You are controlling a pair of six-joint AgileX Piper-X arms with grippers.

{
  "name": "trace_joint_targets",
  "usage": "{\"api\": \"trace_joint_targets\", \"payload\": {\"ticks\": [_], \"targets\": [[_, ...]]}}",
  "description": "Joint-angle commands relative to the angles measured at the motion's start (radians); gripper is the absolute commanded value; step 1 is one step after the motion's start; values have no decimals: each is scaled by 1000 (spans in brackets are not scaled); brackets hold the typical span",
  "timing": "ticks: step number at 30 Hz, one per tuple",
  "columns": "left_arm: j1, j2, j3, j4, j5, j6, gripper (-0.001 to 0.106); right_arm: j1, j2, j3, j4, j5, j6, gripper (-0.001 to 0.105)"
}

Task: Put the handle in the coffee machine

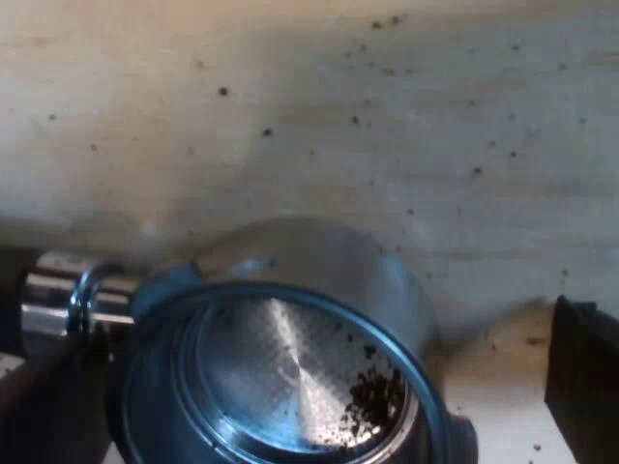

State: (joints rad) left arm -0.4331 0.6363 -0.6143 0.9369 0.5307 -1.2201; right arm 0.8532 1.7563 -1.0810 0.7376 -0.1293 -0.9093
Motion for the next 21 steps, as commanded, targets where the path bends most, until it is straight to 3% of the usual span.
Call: {"api": "trace_joint_targets", "payload": {"ticks": [1, 10, 14, 15, 16, 17, 18, 19, 21], "targets": [[-6, -9, 0, -8, 12, -2, 77, -1, -6, -7, 5, -7, -19, 90], [-6, -9, 0, -8, 12, -2, 77, -1, -6, -7, 9, -6, -68, 84], [-6, -9, 0, -8, 12, -2, 77, -1, -6, -7, 9, -11, -79, 64], [-6, -9, 0, -8, 12, -2, 77, -1, -6, -7, 9, -37, -78, 42], [-6, -9, 0, -8, 12, -2, 77, -1, -6, -7, 9, -42, -80, 35], [-6, -9, 0, -8, 12, -2, 77, -1, -6, -7, 9, -50, -85, 21], [-6, -9, 0, -8, 12, -2, 77, -1, -6, -7, 9, -53, -89, 19], [-6, -9, 0, -8, 12, -2, 77, -1, -6, -7, 9, -64, -105, 3], [-6, -9, 0, -8, 12, -2, 77, -1, -10, -7, 9, -80, -114, 0]]}}
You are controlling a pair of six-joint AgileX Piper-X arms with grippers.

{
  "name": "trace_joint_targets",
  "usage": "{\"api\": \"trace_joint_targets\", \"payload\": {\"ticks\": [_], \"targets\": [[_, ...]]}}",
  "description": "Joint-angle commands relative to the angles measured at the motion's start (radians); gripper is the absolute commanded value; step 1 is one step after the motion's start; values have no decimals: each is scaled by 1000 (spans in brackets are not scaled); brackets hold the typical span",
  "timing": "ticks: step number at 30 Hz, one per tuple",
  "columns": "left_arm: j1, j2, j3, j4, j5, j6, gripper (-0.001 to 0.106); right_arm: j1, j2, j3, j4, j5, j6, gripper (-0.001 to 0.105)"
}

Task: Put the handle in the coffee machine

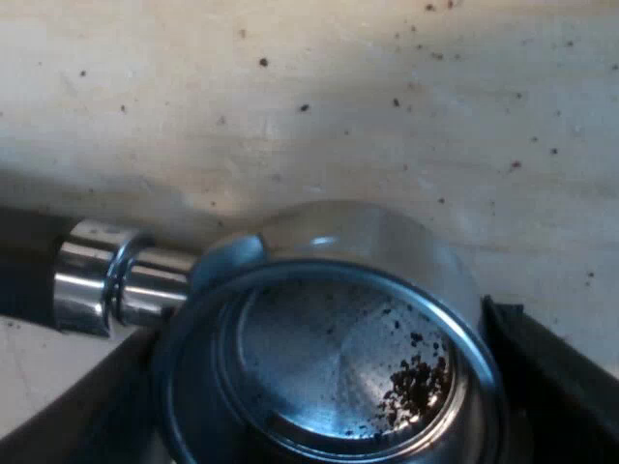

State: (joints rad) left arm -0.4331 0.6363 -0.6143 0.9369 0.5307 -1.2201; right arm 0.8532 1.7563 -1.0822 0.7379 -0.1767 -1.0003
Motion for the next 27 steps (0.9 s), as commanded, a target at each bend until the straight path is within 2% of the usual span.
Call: {"api": "trace_joint_targets", "payload": {"ticks": [1, 4, 8, 9, 11, 13, 17, 23, 27], "targets": [[-6, -9, 0, -8, 12, -2, 77, -1, -12, -6, 8, -38, -25, 0], [-6, -9, 0, -8, 12, -2, 77, -1, -36, -6, 24, -46, -41, 0], [-6, -9, 0, -8, 12, 39, 77, -1, -86, -6, 106, -28, -134, 0], [-6, -9, 0, -6, 12, 41, 77, -1, -89, -6, 116, -25, -138, 0], [-6, -9, 0, 0, 12, 113, 77, -1, -122, -6, 178, 0, -192, 0], [-6, -9, 0, 8, 12, 150, 77, -1, -143, -6, 211, 16, -228, 0], [-6, 23, 0, 30, 26, 187, 77, -1, -182, -10, 254, 19, -290, 0], [-18, 67, 0, 31, 26, 200, 77, -1, -229, -34, 290, 13, -307, 0], [-56, 119, 0, 29, 20, 208, 77, -1, -263, -45, 302, -40, -307, 0]]}}
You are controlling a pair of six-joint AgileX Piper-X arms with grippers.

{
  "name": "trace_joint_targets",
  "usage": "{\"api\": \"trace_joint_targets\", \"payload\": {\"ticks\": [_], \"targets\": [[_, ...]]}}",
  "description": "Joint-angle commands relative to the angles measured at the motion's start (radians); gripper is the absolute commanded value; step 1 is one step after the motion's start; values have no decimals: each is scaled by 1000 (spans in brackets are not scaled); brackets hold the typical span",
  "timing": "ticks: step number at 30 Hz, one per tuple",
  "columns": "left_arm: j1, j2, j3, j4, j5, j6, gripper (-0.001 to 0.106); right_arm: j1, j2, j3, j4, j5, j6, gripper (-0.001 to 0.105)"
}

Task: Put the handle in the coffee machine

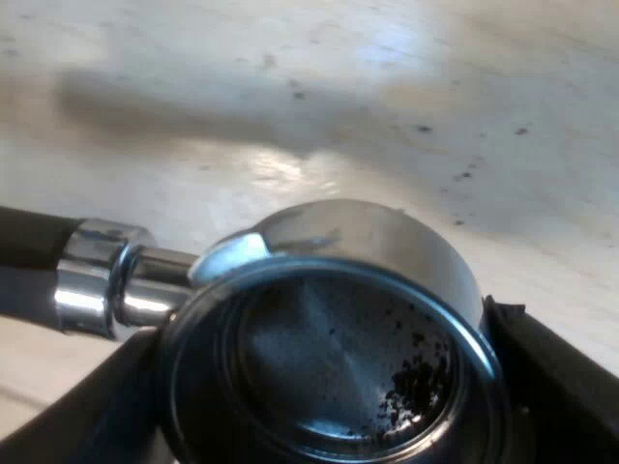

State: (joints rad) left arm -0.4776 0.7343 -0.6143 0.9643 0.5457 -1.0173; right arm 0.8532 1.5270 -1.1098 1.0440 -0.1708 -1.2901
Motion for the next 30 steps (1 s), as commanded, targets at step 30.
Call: {"api": "trace_joint_targets", "payload": {"ticks": [30], "targets": [[-7, 158, 55, -81, 3, 85, 77, 8, -124, -18, 47, -123, -60, 0]]}}
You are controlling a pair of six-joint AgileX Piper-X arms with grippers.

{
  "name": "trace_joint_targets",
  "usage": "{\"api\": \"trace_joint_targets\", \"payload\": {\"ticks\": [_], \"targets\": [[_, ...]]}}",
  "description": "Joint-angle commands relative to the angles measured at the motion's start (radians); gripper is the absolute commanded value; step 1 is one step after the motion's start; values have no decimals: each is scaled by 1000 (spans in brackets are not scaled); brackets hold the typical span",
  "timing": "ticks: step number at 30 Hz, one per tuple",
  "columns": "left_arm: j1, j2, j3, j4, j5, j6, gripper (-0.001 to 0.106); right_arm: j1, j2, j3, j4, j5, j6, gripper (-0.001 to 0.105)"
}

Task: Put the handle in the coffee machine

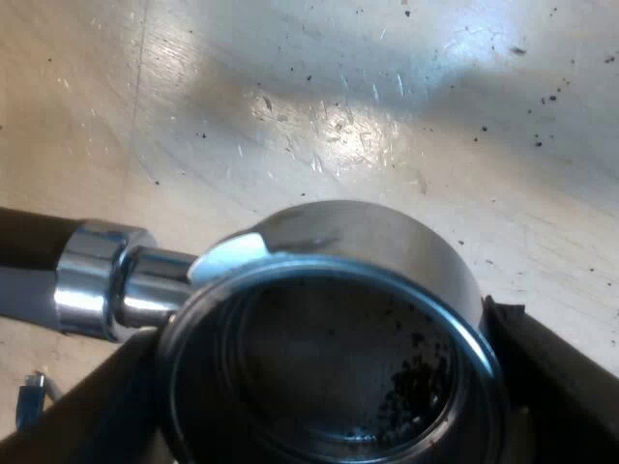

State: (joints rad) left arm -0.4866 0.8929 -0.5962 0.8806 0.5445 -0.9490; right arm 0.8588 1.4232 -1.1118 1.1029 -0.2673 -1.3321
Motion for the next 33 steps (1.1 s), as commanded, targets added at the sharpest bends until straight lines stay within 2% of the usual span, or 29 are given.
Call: {"api": "trace_joint_targets", "payload": {"ticks": [1, 8, 16, 19, 21, 24, 27, 33], "targets": [[2, -1, 54, -5, 4, 17, 77, 2, -20, -16, -12, -26, -18, 0], [25, -1, 67, -93, 6, 4, 77, 2, -20, -16, -12, -26, -18, 0], [25, -1, 61, -88, 6, 4, 76, 2, -20, -16, -12, -28, -18, 0], [25, -1, 61, -76, 6, 4, 69, 2, -20, -16, -12, -28, -15, 0], [25, -1, 61, -75, 6, 4, 59, 2, -20, -16, -12, -28, -9, 0], [25, -1, 61, -77, 10, 4, 50, 2, -20, -16, -12, -28, 0, 0], [25, -1, 61, -77, 24, 4, 45, 2, -20, -16, -12, -25, 0, 0], [25, -1, 61, -77, 75, 4, 45, 2, -20, -16, -14, -25, 9, 0]]}}
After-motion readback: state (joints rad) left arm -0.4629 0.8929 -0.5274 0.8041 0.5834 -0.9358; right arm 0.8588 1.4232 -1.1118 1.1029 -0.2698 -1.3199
